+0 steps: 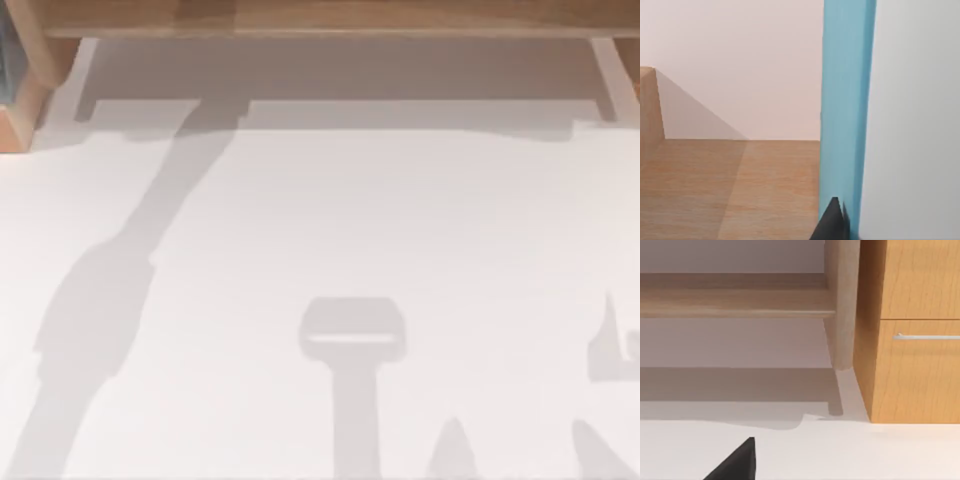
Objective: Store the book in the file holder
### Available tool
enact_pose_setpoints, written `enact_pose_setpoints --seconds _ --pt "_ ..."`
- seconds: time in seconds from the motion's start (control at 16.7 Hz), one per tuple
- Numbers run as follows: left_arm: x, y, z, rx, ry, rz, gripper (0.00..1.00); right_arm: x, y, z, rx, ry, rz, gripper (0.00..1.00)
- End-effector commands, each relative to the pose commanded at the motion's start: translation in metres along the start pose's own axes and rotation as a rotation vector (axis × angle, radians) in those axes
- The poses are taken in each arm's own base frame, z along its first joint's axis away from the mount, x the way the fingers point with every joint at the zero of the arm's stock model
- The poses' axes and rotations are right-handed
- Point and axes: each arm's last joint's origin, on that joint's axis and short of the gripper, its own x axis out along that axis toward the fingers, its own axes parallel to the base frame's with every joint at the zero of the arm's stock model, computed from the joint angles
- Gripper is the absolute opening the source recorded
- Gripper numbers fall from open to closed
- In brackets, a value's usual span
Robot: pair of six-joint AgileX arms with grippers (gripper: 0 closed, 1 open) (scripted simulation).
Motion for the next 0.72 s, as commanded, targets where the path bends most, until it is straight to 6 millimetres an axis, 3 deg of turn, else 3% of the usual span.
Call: enact_pose_setpoints --seconds 0.24,0.72 --pt "0.0000 0.0000 0.0000 0.000 0.000 0.000 0.02 0.0000 0.0000 0.0000 0.000 0.000 0.000 1.00" --pt "0.0000 0.0000 0.0000 0.000 0.000 0.000 0.00 0.0000 0.0000 0.0000 0.000 0.000 0.000 1.00"
